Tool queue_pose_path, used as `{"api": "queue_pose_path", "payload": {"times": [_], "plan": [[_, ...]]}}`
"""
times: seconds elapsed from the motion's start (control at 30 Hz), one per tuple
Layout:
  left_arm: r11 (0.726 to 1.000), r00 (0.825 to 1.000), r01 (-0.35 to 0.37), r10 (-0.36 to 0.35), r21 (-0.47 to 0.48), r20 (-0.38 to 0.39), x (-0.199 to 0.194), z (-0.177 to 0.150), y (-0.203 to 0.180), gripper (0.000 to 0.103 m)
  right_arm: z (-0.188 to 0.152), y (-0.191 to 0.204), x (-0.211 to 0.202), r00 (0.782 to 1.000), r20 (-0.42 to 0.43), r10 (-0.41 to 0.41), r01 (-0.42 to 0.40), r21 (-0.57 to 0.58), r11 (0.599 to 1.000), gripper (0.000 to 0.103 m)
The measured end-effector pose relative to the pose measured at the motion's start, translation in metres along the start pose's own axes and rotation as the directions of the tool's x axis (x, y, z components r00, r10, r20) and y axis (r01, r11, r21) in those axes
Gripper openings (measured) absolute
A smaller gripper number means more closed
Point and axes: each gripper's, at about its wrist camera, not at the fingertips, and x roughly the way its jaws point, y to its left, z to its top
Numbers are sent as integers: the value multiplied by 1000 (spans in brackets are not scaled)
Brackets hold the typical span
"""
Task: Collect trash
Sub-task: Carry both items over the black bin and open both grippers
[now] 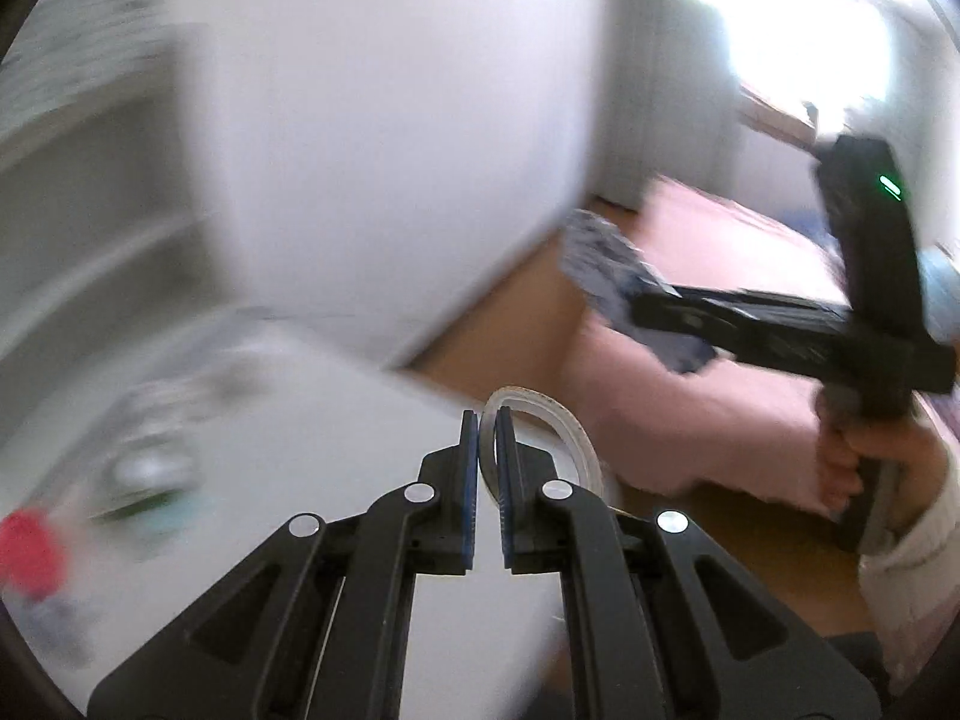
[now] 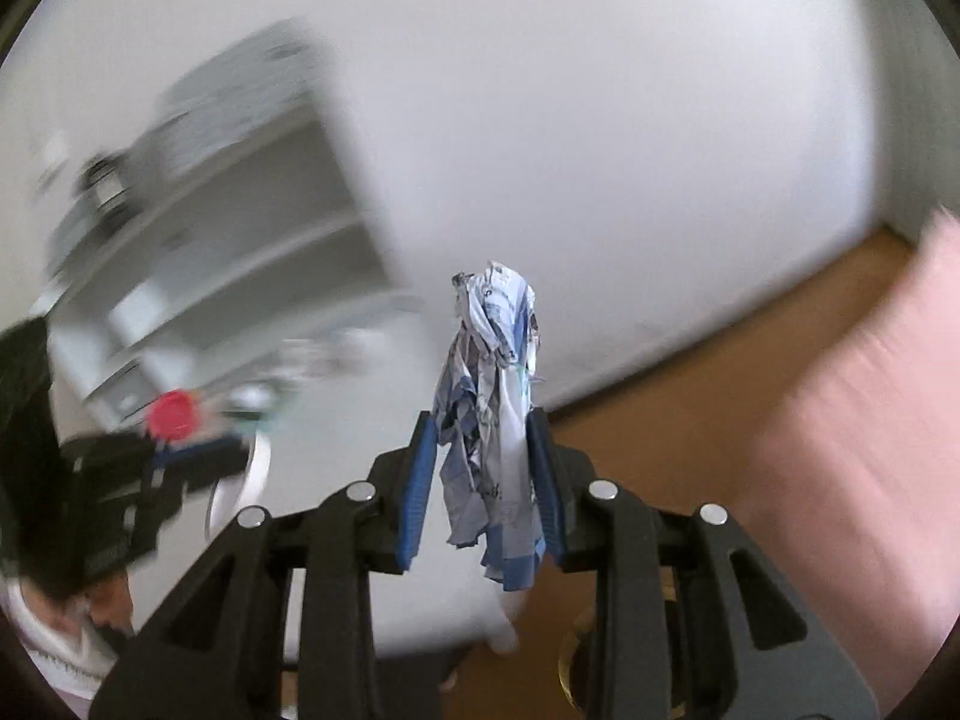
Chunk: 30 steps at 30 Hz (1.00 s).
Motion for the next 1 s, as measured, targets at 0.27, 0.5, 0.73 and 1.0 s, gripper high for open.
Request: {"api": "queue_pose_path", "payload": {"times": [0.27,0.5,0.73,1.0], "plan": [[983,927,162,-121,87,-355,190,-60,-112,5,-115,-171,72,936,-334,-111,209,273,939,31],[995,790,98,-88,-16,-607,309,-140,-90,5,-217,-220,143,829,-559,7,253,386,887,31],[995,803,95,-92,-25,-589,314,-145,-97,10,-237,-233,148,821,-566,73,229,444,866,23],[991,872,115,-69,66,-485,297,-132,-117,95,-222,-259,126,853,-519,-50,325,455,829,89]]}}
